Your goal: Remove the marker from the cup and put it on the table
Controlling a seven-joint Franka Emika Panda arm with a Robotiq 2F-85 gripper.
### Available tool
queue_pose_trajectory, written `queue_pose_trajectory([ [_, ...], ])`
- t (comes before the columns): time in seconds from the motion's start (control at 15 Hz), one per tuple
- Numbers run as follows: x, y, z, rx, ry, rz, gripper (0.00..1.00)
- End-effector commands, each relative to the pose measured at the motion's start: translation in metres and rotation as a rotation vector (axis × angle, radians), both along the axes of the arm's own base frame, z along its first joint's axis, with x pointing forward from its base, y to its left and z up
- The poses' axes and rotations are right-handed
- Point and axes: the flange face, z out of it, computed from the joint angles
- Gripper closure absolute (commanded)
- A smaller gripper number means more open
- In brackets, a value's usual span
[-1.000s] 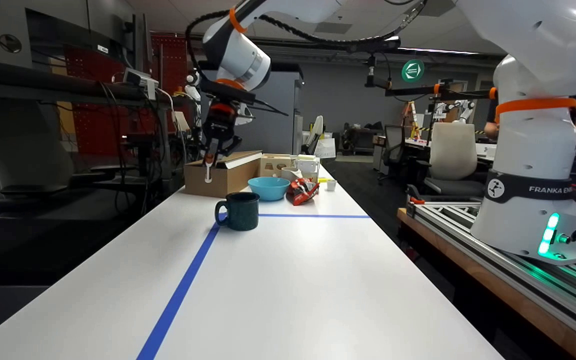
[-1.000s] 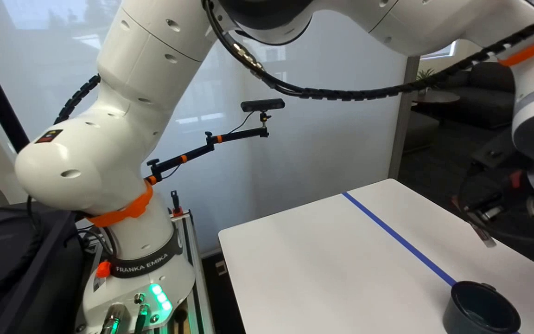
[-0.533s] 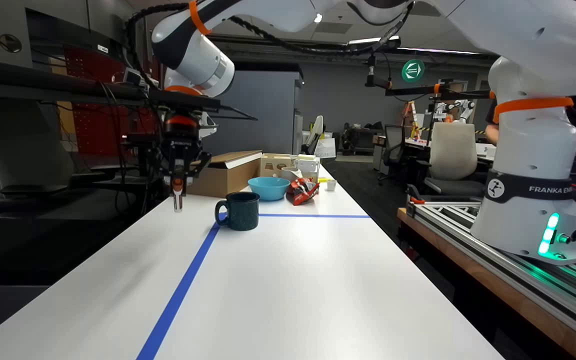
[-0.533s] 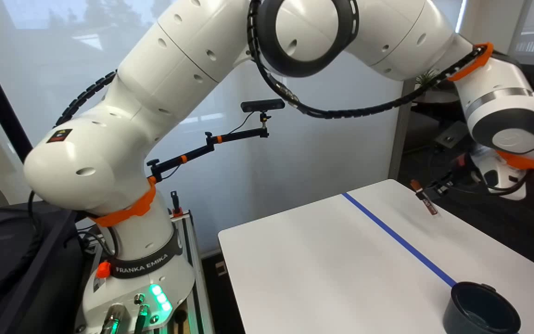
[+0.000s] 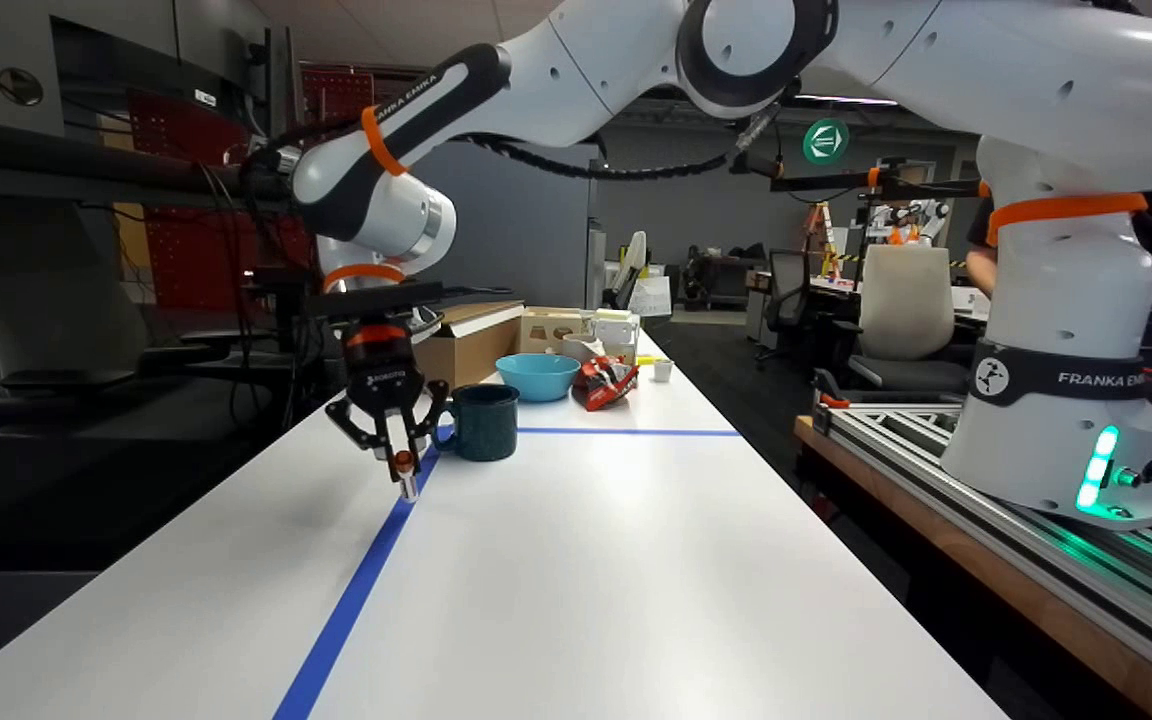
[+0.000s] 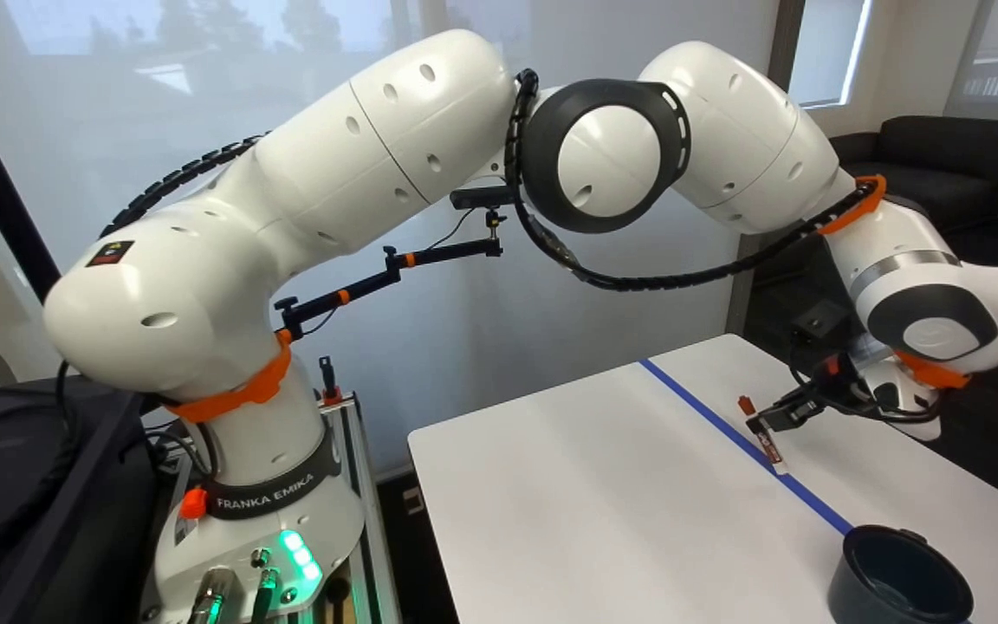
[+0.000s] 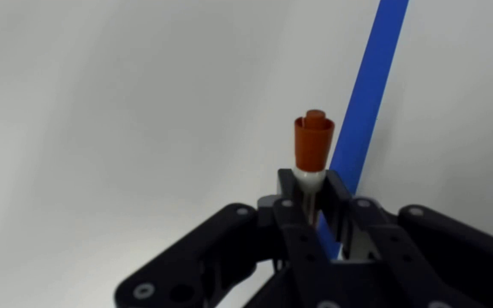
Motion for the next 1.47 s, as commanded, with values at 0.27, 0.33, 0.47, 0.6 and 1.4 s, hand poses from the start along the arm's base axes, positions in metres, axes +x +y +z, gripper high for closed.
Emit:
queue_pose_trajectory([
  [0.27, 0.000, 0.008, -0.026, -0.034, 0.092, 0.087, 0.95],
  [0.33, -0.001, 0.010, -0.028, -0.033, 0.099, 0.100, 0.95],
  [0.47, -0.001, 0.015, -0.034, -0.030, 0.113, 0.122, 0.95],
  [0.6, -0.004, 0.019, -0.043, -0.013, 0.124, 0.147, 0.95],
  [1.4, 0.003, 0.019, -0.035, -0.005, 0.104, 0.153, 0.21],
])
